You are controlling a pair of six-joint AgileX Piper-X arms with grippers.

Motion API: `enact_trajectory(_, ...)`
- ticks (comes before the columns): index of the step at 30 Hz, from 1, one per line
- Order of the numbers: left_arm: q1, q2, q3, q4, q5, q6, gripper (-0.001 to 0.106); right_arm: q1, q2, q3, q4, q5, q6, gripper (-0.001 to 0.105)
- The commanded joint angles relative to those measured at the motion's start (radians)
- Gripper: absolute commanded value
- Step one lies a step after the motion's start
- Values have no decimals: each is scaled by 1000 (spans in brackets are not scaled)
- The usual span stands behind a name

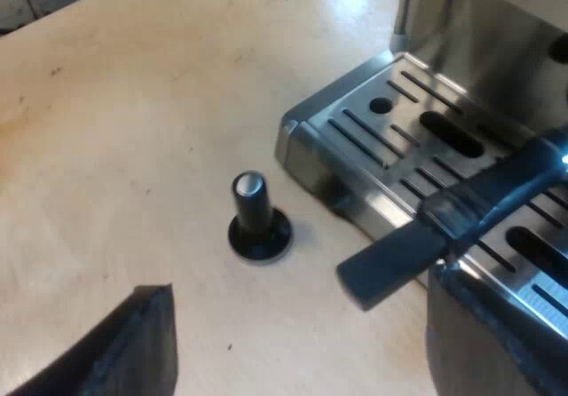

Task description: Pour the beans into the coffee machine

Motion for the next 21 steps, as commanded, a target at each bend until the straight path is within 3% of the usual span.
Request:
enact_trajectory(1, -1, -11, 42, -99, 14, -11, 29, -2, -9, 59, -108, 11, 65, 62)
enact_trajectory(10, -1, -9, 183, -291, 43, -14, 29, -2, -9, 136, -257, 14, 69, 62)
enact_trajectory(21, -1, -9, 353, -575, 43, -14, 29, -2, -9, 164, -277, 13, 69, 62)
